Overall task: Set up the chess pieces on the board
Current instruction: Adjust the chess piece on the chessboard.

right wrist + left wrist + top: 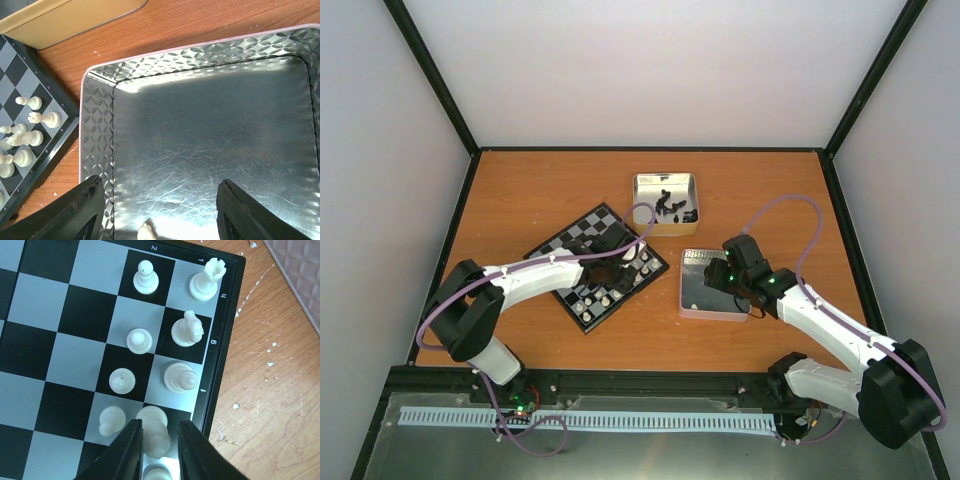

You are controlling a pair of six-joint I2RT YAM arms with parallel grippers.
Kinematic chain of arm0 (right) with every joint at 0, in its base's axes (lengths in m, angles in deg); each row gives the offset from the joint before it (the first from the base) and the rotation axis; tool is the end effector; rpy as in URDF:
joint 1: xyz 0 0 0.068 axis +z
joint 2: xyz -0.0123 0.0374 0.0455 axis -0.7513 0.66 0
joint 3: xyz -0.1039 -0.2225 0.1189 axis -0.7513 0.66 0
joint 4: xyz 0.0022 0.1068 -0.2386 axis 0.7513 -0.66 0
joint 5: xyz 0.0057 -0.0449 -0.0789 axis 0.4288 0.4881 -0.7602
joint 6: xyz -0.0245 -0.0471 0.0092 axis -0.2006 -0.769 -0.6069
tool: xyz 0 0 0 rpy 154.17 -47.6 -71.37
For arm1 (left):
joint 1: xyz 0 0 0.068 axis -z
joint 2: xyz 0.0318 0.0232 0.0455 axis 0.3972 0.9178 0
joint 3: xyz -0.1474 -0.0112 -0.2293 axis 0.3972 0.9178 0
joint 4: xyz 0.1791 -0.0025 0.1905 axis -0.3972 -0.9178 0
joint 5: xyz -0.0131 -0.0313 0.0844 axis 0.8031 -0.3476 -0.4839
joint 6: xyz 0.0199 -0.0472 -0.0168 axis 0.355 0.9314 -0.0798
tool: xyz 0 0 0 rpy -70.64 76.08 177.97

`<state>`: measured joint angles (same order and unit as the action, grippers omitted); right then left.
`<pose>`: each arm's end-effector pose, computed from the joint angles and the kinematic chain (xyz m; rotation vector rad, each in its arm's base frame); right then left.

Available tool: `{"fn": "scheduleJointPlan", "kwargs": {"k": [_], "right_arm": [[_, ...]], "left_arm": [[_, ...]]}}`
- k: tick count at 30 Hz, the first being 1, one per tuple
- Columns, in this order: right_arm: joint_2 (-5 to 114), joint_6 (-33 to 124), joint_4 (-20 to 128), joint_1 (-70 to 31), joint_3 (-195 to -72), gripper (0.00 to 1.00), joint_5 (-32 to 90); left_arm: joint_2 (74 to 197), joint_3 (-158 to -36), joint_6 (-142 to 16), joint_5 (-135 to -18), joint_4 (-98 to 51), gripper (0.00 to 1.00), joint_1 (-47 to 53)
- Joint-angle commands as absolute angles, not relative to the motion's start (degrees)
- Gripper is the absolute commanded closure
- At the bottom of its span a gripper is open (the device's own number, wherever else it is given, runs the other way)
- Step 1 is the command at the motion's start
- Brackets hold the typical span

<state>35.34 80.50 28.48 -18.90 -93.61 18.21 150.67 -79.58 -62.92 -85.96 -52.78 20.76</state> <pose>0.1819 0.1023 0.2037 0.2876 2.5341 0.4546 0.2197 -0.2124 0.1853 0.7590 2.5895 -0.2782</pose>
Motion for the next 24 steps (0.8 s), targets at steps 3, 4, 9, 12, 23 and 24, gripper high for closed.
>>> {"fn": "scheduleJointPlan", "kwargs": {"k": [3, 4, 9, 12, 23, 24], "right_arm": [[34.57, 80.95, 28.95, -19.26, -93.53, 0.38, 17.87], [34.55, 80.94, 28.95, -19.26, -93.52, 0.38, 17.79], [34.63, 81.01, 29.12, -19.3, -93.3, 0.38, 17.87], [34.72, 81.11, 29.22, -19.26, -93.34, 0.38, 17.89], [34.98, 81.09, 29.57, -19.26, -93.07, 0.38, 17.86], [34.94, 81.1, 29.57, -19.26, -93.08, 0.38, 17.91]], "left_arm": [[151.08, -80.19, -63.33, -87.62, -52.54, 0.85, 21.2], [151.01, -80.21, -63.31, -87.73, -52.53, 0.85, 21.21], [150.48, -79.73, -63.26, -86.52, -52.77, 0.9, 21.2], [149.47, -78.83, -63.24, -84.52, -52.69, 0.91, 21.23], [148.8, -77.15, -63.27, -83.04, -52.16, 0.91, 21.25], [148.88, -77.27, -63.3, -82.94, -52.0, 0.88, 21.25]]}}
